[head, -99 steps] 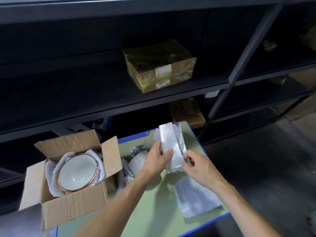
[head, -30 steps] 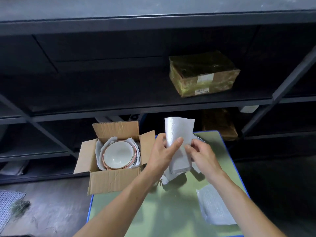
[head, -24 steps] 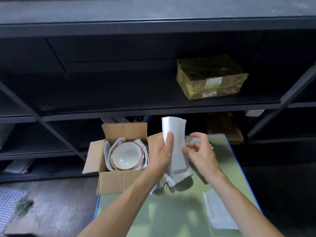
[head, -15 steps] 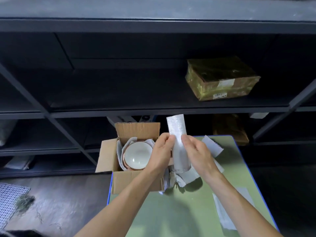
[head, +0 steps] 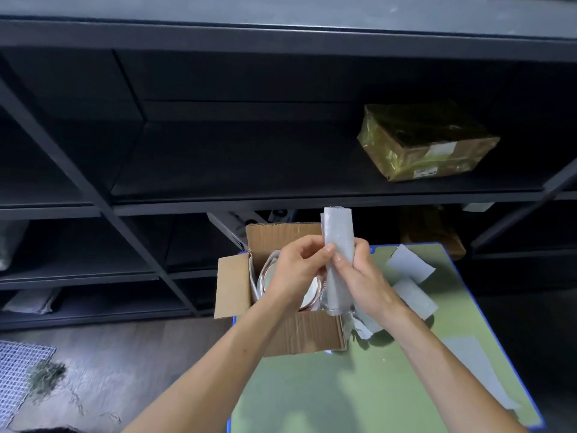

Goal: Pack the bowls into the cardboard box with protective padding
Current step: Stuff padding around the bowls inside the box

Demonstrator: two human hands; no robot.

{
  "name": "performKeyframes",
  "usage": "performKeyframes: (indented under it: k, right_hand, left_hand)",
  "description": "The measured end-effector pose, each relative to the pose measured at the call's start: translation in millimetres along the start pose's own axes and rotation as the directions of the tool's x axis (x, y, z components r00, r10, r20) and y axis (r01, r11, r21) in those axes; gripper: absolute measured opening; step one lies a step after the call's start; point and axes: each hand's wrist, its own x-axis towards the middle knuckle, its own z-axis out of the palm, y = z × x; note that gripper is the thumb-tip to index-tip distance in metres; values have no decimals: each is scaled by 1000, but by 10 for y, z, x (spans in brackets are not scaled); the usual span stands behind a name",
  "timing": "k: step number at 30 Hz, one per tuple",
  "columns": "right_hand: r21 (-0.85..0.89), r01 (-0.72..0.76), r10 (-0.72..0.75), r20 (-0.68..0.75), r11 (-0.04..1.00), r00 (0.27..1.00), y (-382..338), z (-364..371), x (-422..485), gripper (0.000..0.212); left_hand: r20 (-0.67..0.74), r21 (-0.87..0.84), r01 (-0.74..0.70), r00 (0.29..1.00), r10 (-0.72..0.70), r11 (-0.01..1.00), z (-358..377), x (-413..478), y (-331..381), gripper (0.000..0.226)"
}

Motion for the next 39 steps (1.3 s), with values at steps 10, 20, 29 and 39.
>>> performKeyframes:
  k: [10, 20, 29, 39]
  right_hand:
    - [-8, 29, -30, -223, 1000, 974, -137, 154, -82, 23]
    - [-172, 153, -170, -90, 973, 981, -182, 164, -161, 23]
    - [-175, 120, -166, -281, 977, 945, -99, 104, -76, 17]
    - [3, 67, -65, -230, 998, 971, -87, -16, -81, 26]
  left_hand:
    - [-128, 159, -51, 989, 72, 986, -243, 20, -19, 55]
    - [-14, 183, -31, 999, 34, 983, -282, 73, 133, 24]
    - [165, 336, 23, 983, -83, 942, -217, -38, 134, 56]
    - [53, 199, 37, 997, -48, 979, -172, 57, 112, 33]
